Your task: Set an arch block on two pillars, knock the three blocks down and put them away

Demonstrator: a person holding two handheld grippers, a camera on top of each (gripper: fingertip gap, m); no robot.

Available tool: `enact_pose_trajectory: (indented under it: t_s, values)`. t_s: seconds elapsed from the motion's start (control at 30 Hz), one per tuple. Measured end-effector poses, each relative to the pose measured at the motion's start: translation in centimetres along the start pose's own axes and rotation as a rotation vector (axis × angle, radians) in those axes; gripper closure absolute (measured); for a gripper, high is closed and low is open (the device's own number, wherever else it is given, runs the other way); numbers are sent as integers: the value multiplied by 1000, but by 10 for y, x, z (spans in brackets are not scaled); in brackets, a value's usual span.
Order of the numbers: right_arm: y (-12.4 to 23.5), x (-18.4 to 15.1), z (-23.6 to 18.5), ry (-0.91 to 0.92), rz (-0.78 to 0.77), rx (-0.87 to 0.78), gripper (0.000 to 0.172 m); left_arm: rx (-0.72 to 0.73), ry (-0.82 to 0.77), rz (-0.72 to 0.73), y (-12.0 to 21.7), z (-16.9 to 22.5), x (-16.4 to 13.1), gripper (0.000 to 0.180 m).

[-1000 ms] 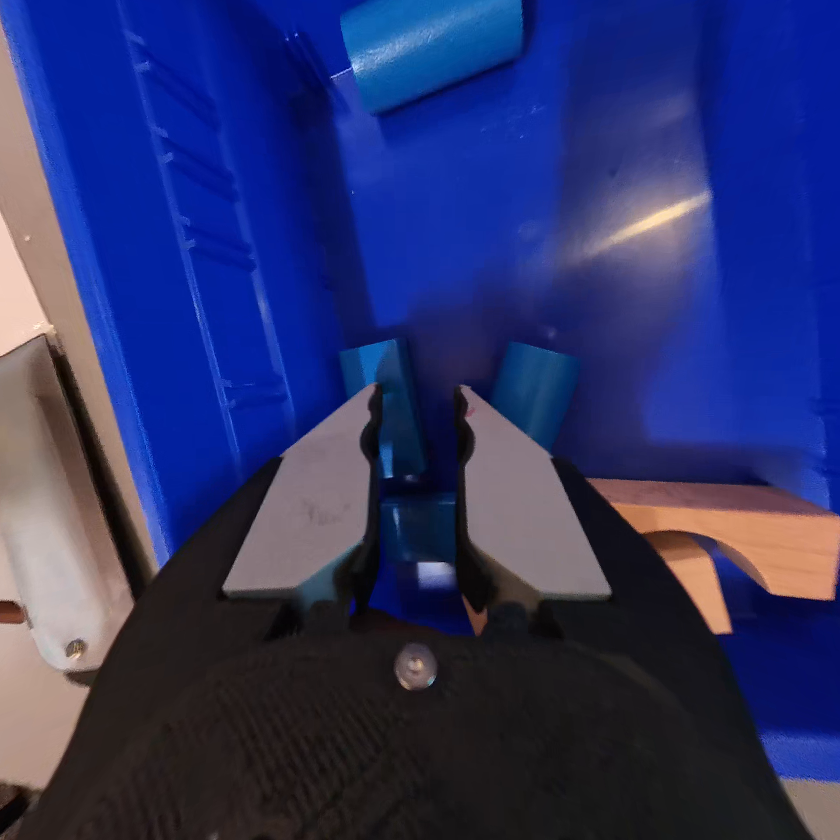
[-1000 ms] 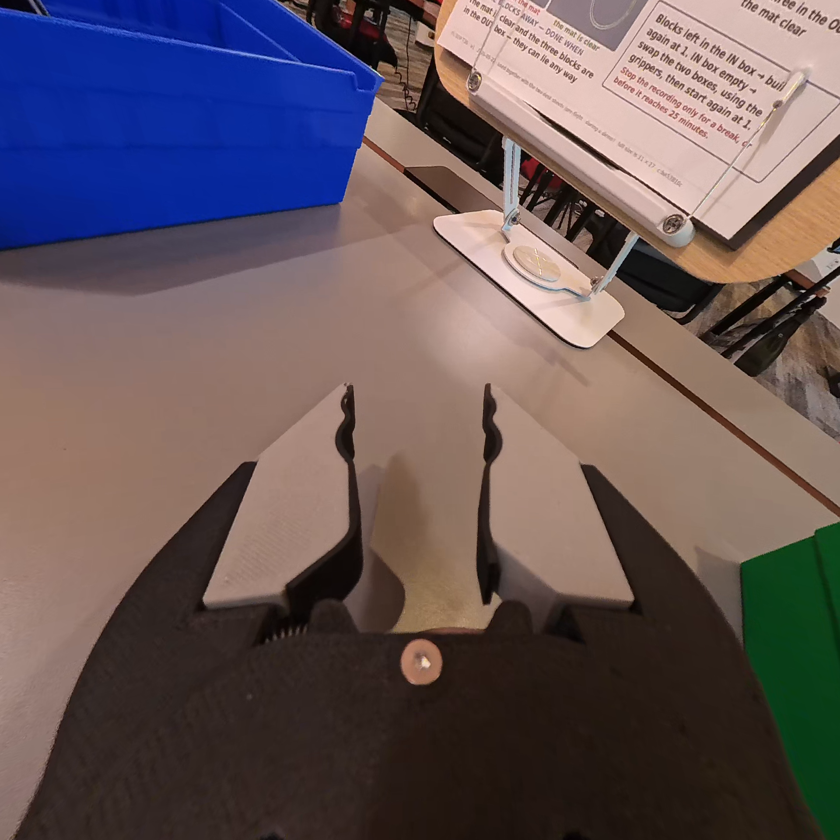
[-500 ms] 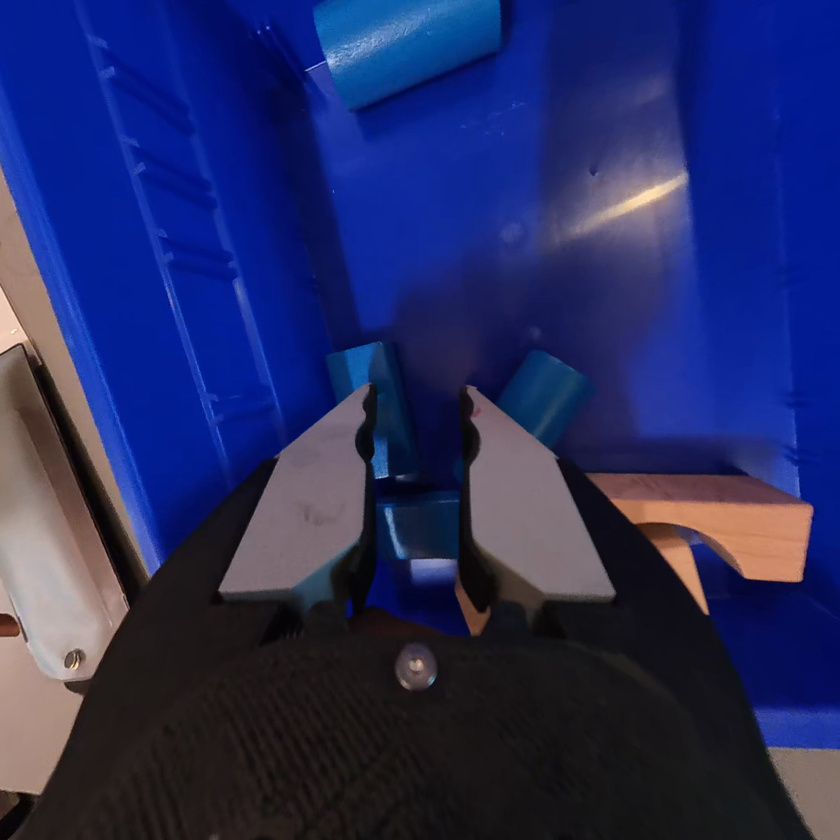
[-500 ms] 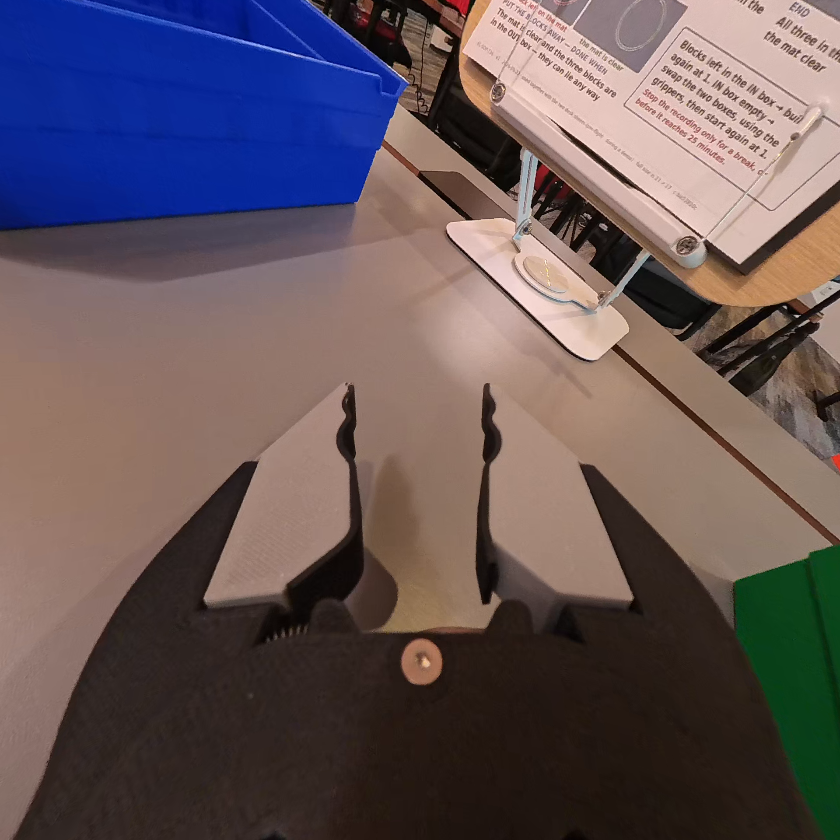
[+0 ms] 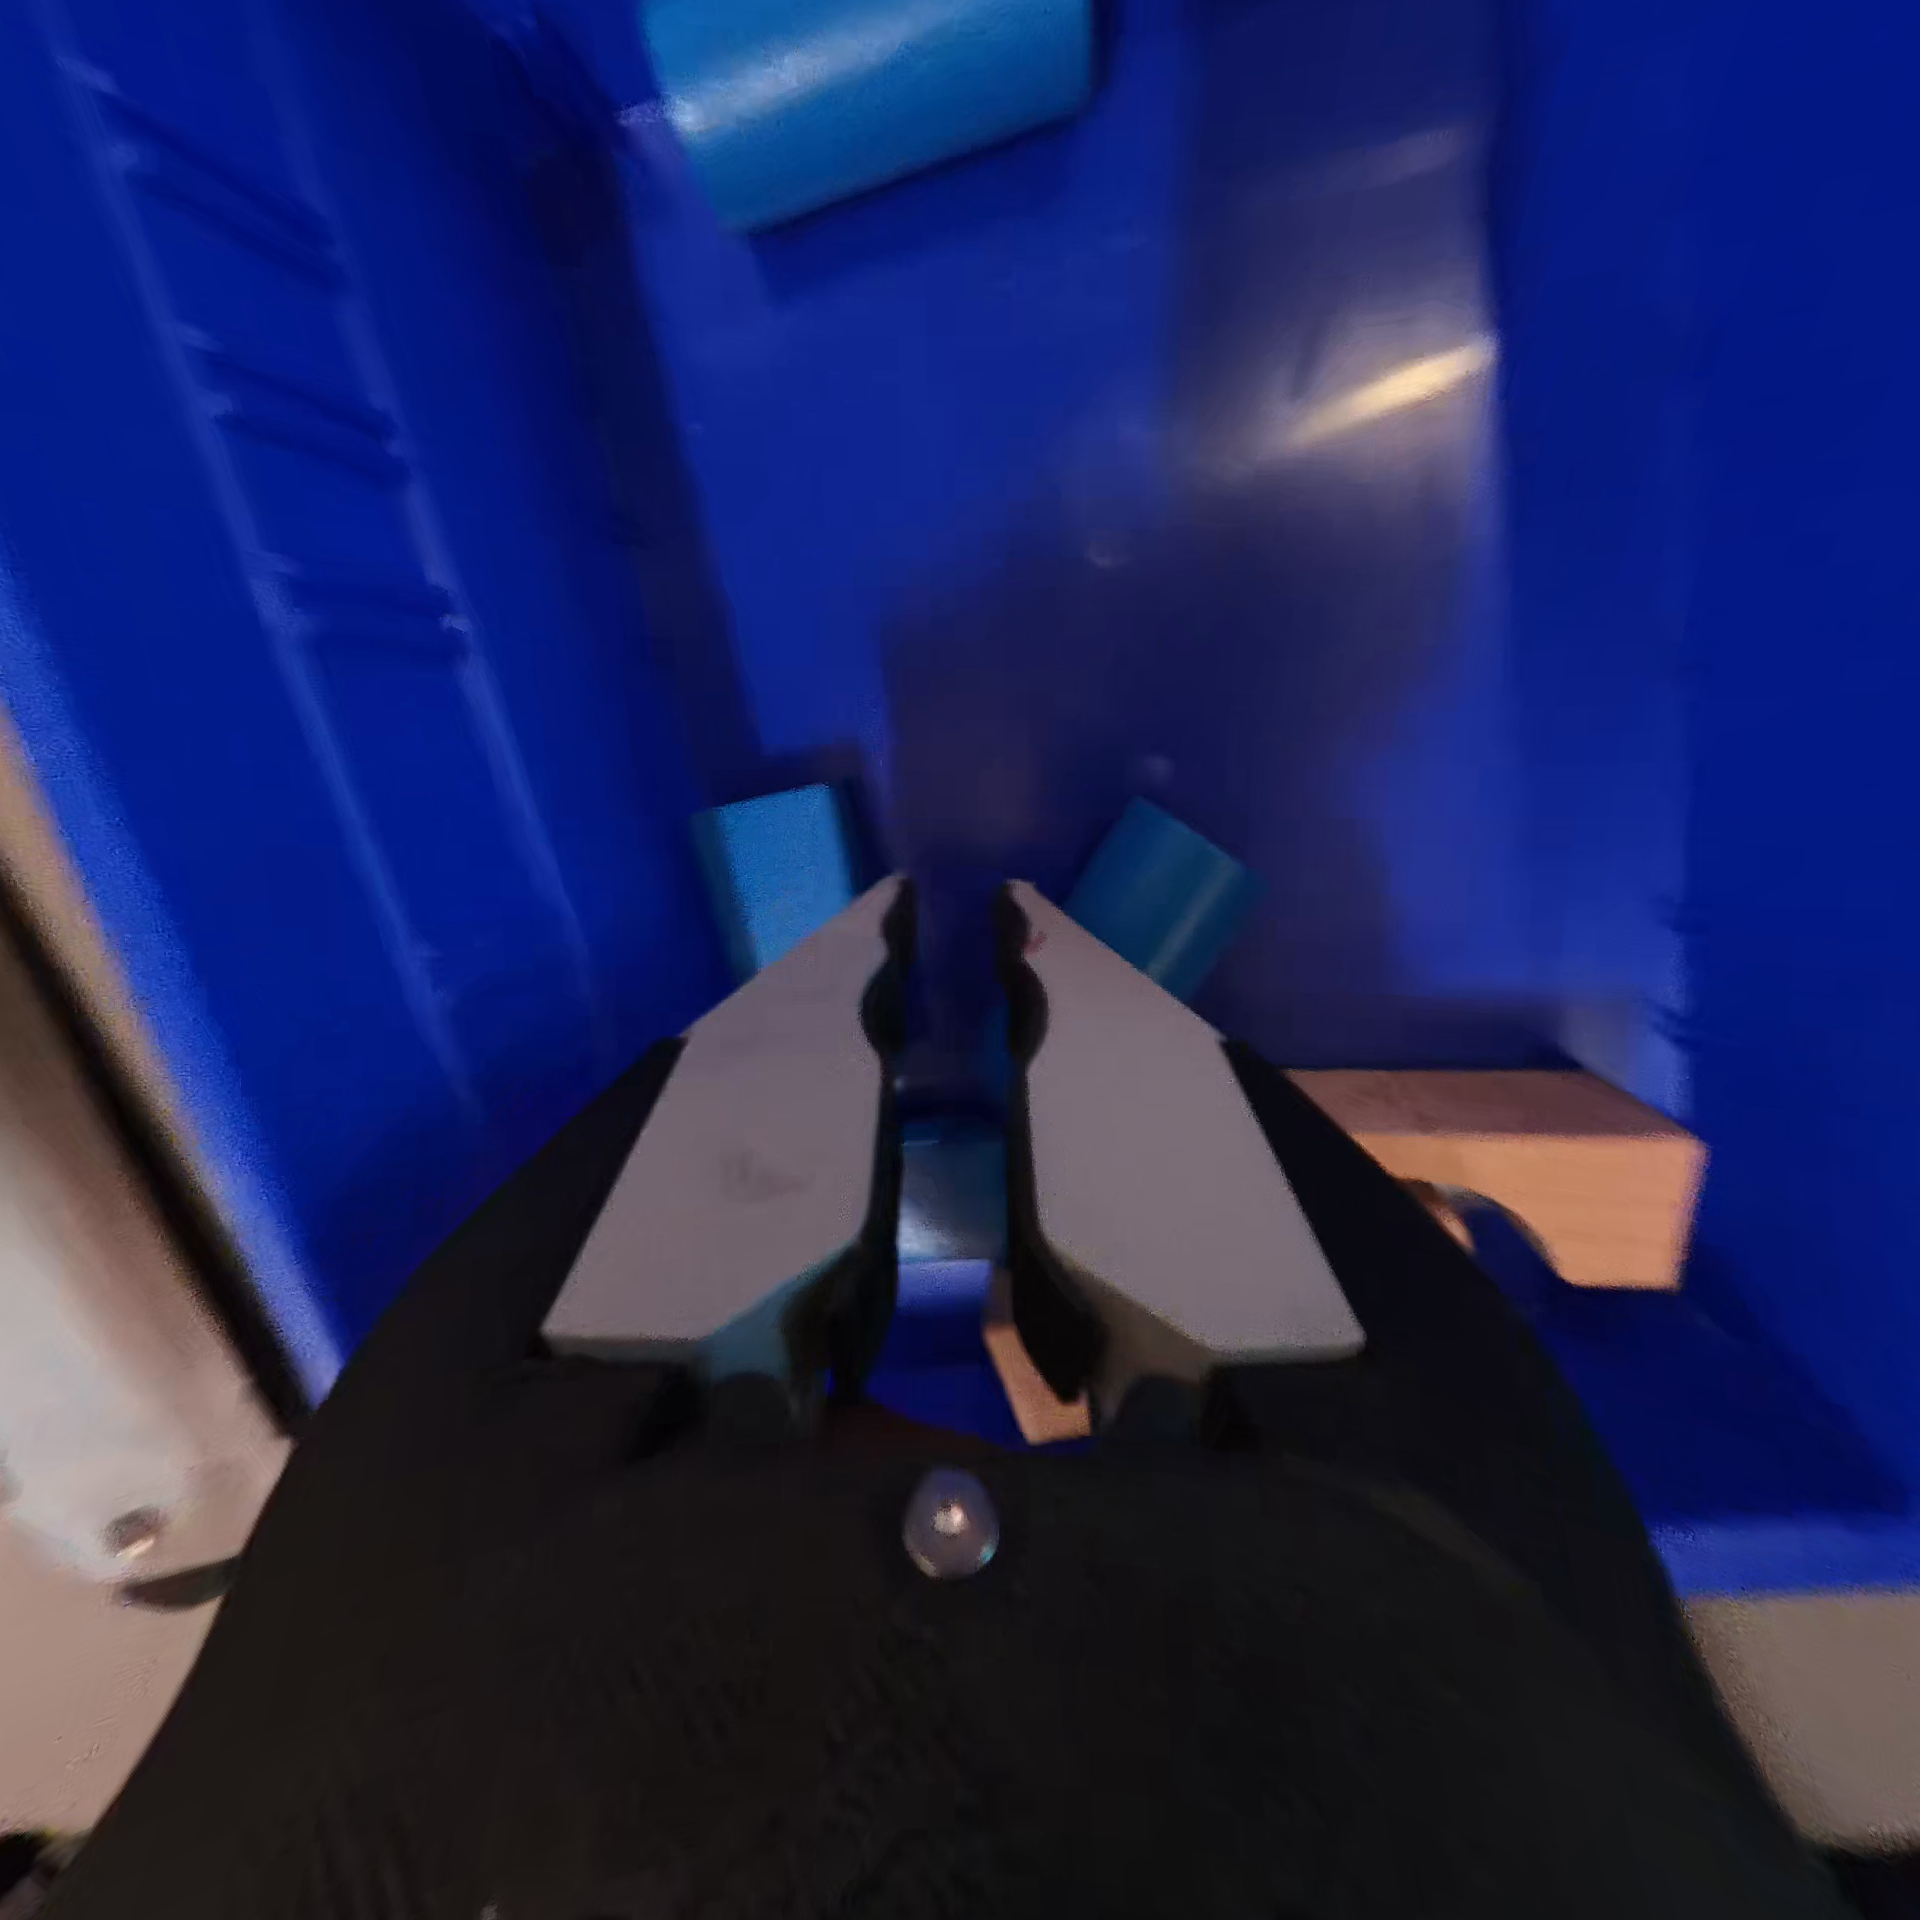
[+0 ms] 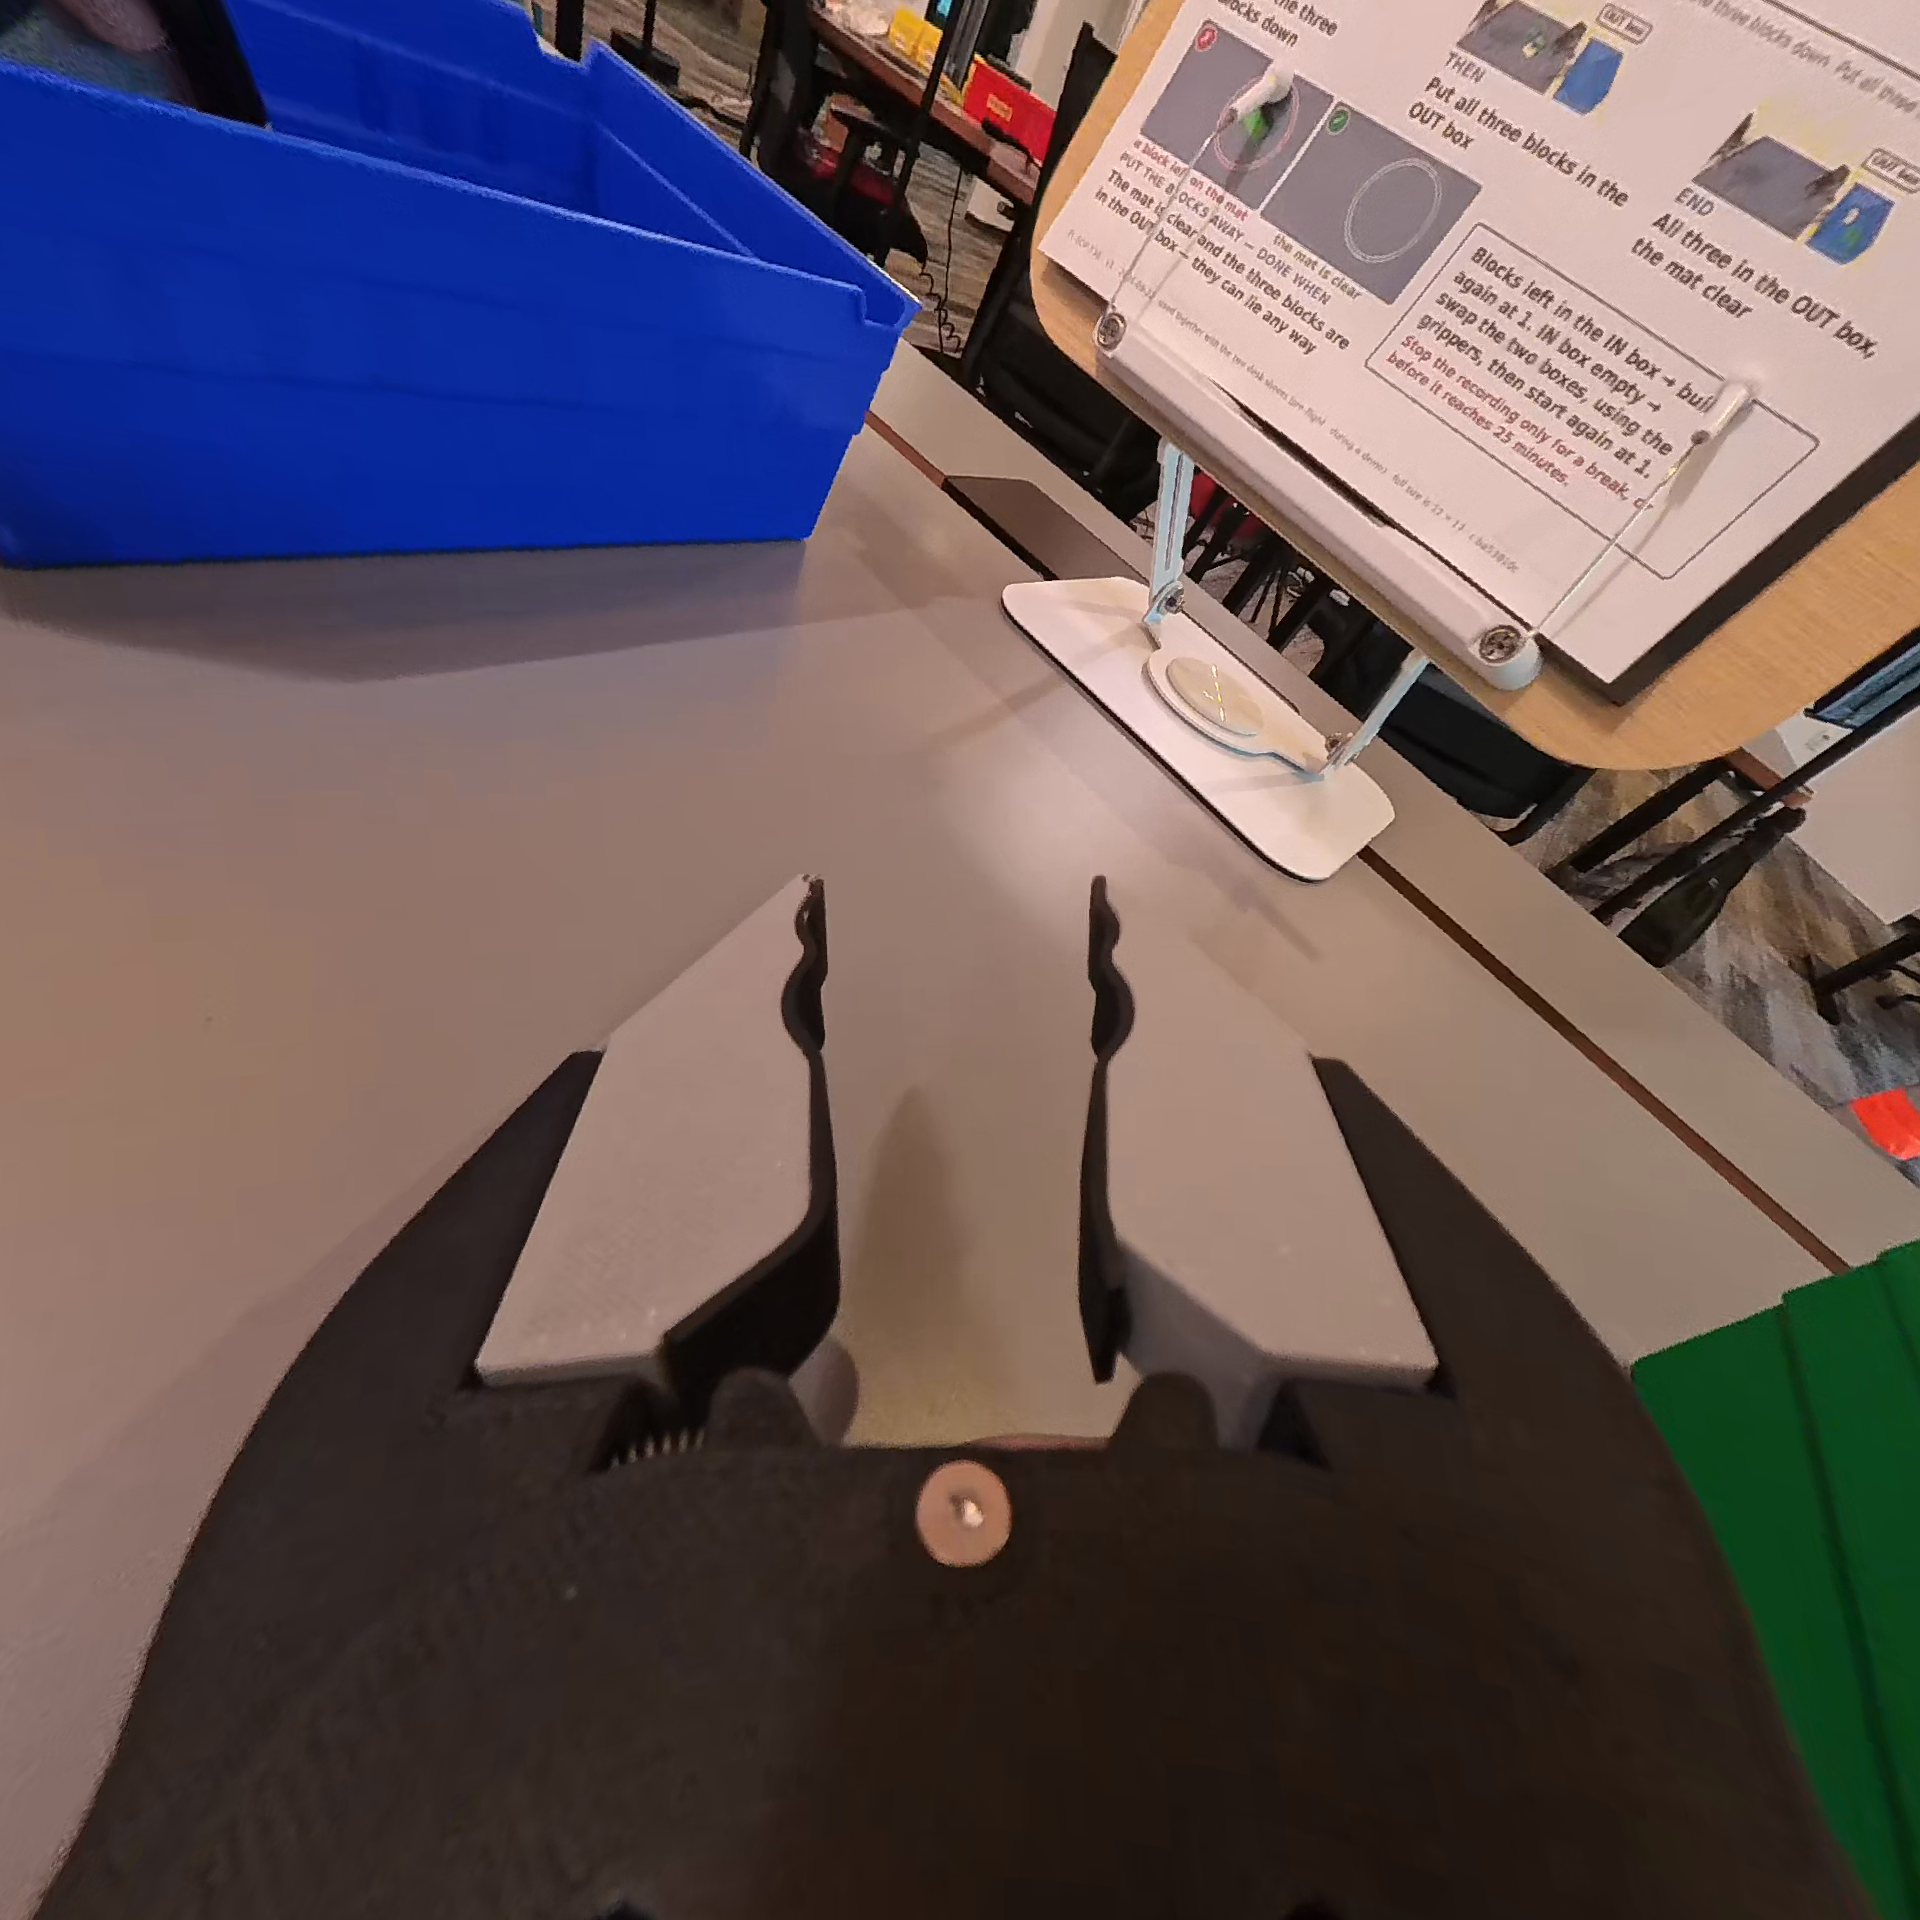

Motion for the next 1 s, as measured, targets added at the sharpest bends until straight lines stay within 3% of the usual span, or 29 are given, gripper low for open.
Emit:
enact_pose_trajectory:
  t_s: [0.07,0.13,0.2,0.23,0.3,0.47,0.67,0.8,1.0]
  values:
    - [0,1,-2,11,1,3,124,37,-26,-36,-5,-4,-7,159]
    - [0,2,-3,26,1,2,124,76,-55,-18,-8,-7,-8,176]
    - [1,2,-4,38,6,2,124,97,-48,46,-4,-8,-1,176]
    - [1,3,-4,40,8,2,124,104,-53,73,-2,-8,3,169]
    - [0,2,-5,40,4,8,124,151,-109,86,1,-7,6,132]
    - [-1,0,-7,46,-6,17,124,204,-394,20,4,-1,7,126]
    - [-3,0,-9,29,1,40,124,288,-1023,-74,28,0,-3,120]
    - [-5,1,-15,25,0,70,124,232,-1131,-139,25,5,-4,126]
    - [-4,2,-16,8,13,83,124,284,-1251,-310,12,-7,0,105]
Point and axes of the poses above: each gripper's, where its closed fingertips meet, y back along the fingers, x out of its top, z = x × y across the jaws, the point moved 5 cm from there along y, back along the fingers, and after that the axes turned 7 degrees about y, right-handed, at the moved point
